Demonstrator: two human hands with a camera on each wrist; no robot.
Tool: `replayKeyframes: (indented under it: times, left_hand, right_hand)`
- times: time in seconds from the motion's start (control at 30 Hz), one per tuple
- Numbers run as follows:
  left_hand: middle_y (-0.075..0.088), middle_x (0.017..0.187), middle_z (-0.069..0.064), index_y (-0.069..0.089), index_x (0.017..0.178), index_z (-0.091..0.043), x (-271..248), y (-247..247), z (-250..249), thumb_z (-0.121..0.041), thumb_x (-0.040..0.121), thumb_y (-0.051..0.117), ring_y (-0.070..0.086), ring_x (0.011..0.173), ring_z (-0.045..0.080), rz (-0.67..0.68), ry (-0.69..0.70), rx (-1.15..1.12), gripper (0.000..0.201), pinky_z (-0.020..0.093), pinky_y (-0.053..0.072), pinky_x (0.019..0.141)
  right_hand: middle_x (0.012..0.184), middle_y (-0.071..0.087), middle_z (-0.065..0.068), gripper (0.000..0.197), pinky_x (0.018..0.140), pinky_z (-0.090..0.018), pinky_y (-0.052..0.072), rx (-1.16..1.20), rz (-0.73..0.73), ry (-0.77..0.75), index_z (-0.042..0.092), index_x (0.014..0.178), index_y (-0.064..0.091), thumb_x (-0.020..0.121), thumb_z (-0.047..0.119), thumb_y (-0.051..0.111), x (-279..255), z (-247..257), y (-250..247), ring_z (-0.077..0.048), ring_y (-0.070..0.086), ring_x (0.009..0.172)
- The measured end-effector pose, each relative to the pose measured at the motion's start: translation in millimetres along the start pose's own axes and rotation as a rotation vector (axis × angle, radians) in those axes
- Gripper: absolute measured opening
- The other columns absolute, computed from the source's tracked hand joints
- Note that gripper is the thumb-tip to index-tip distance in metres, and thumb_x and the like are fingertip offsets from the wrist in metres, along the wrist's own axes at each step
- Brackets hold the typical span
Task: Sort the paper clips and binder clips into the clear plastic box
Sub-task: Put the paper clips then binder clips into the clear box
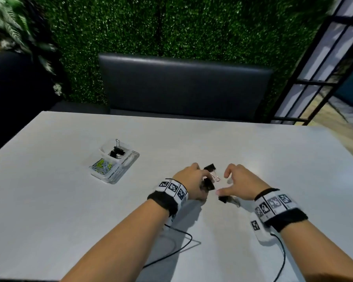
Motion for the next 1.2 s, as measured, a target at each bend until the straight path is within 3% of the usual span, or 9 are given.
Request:
replayKeyframes:
  times: [0.2,0.33,0.43,0.53,0.6,0.7,0.87,1.03,1.2]
  left_hand:
    - [0.050,0.116,0.001,0.064,0.115,-0.035,13.8,2.3,-4.4,-0.052,0.067,0.082,0.058,0.103,0.024,-0.027,-0.022,0.015,0.054,0.038,0.053,0.085]
    - [0.058,0.113,0.003,0.070,0.110,-0.026,13.0,6.3,-0.2,-0.036,0.079,0.076,0.059,0.106,0.025,-0.054,-0.007,-0.029,0.034,0.030,0.048,0.083]
    - [0.062,0.112,0.005,0.071,0.111,-0.024,5.9,4.2,2.9,-0.028,0.082,0.069,0.062,0.103,0.025,-0.068,0.002,-0.055,0.030,0.028,0.047,0.081]
    - [0.068,0.109,0.004,0.073,0.108,-0.024,-8.1,-5.0,6.4,-0.027,0.080,0.069,0.064,0.100,0.023,-0.071,0.005,-0.070,0.029,0.029,0.051,0.079]
    - [0.070,0.103,0.001,0.074,0.103,-0.025,-19.1,-15.9,10.8,-0.026,0.077,0.070,0.066,0.095,0.020,-0.080,-0.002,-0.098,0.026,0.029,0.053,0.076]
    - [0.071,0.099,-0.001,0.075,0.101,-0.026,-36.9,-44.0,24.9,-0.032,0.074,0.069,0.065,0.091,0.019,-0.149,-0.017,-0.139,0.029,0.031,0.055,0.078]
    - [0.067,0.098,-0.010,0.073,0.104,-0.029,-67.3,-109.1,76.8,-0.035,0.076,0.072,0.061,0.082,0.011,-0.315,-0.115,-0.198,0.028,0.025,0.046,0.069]
    - [0.069,0.079,-0.011,0.073,0.095,-0.029,-97.0,-176.3,164.4,-0.030,0.077,0.076,0.068,0.069,0.009,-0.552,-0.329,-0.325,0.018,0.024,0.054,0.061]
    - [0.075,0.089,-0.004,0.073,0.092,-0.025,-91.3,-182.6,234.8,-0.033,0.075,0.079,0.069,0.081,0.014,-0.534,-0.512,-0.274,0.019,0.021,0.048,0.067]
  right_hand:
    - [0.114,0.055,0.000,0.056,0.089,-0.038,0.053,-0.050,-0.006,-0.025,0.025,0.113,0.056,0.068,0.042,0.086,-2.3,1.6,29.2,-0.019,0.058,0.101]
    - [0.106,0.056,-0.001,0.030,0.073,-0.026,0.049,-0.022,-0.020,-0.012,0.023,0.102,0.062,0.077,0.028,0.079,-1.1,0.2,22.0,-0.017,0.061,0.087]
    - [0.098,0.047,-0.004,0.009,0.061,-0.022,0.043,0.183,-0.199,0.037,0.015,0.080,0.063,0.082,0.020,0.071,8.3,1.3,-4.6,-0.018,0.061,0.072]
    - [0.097,0.054,-0.013,0.017,0.073,-0.029,0.037,0.266,-0.357,0.060,0.008,0.071,0.055,0.087,0.014,0.056,33.8,10.3,-28.0,-0.029,0.056,0.085]
    - [0.109,0.058,-0.014,0.027,0.077,-0.033,0.040,0.250,-0.298,0.063,0.007,0.095,0.060,0.089,0.033,0.057,52.1,22.0,-26.5,-0.032,0.058,0.100]
    - [0.131,0.049,-0.010,0.087,0.087,-0.038,0.048,0.055,-0.049,0.072,0.025,0.138,0.042,0.070,0.074,0.065,74.2,35.4,-0.9,-0.032,0.059,0.116]
    - [0.101,0.063,-0.008,0.040,0.064,-0.030,0.044,-0.119,0.042,-0.020,0.018,0.096,0.054,0.079,0.048,0.074,89.6,46.8,14.5,-0.021,0.061,0.087]
    - [0.078,0.065,-0.003,0.026,0.054,-0.027,0.046,0.164,-0.011,-0.197,0.023,0.087,0.060,0.078,0.038,0.080,88.9,116.3,1.3,-0.017,0.060,0.060]
    - [0.094,0.067,0.003,0.038,0.069,-0.026,0.048,0.466,-0.082,-0.438,0.027,0.101,0.064,0.072,0.040,0.086,102.7,230.7,-5.4,-0.013,0.066,0.076]
Point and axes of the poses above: each hand's wrist, its own x-axis towards the middle knuckle, its own y-axis out of the palm, z = x × y, the point moved 4 cm from there along x, towards the middle knuckle
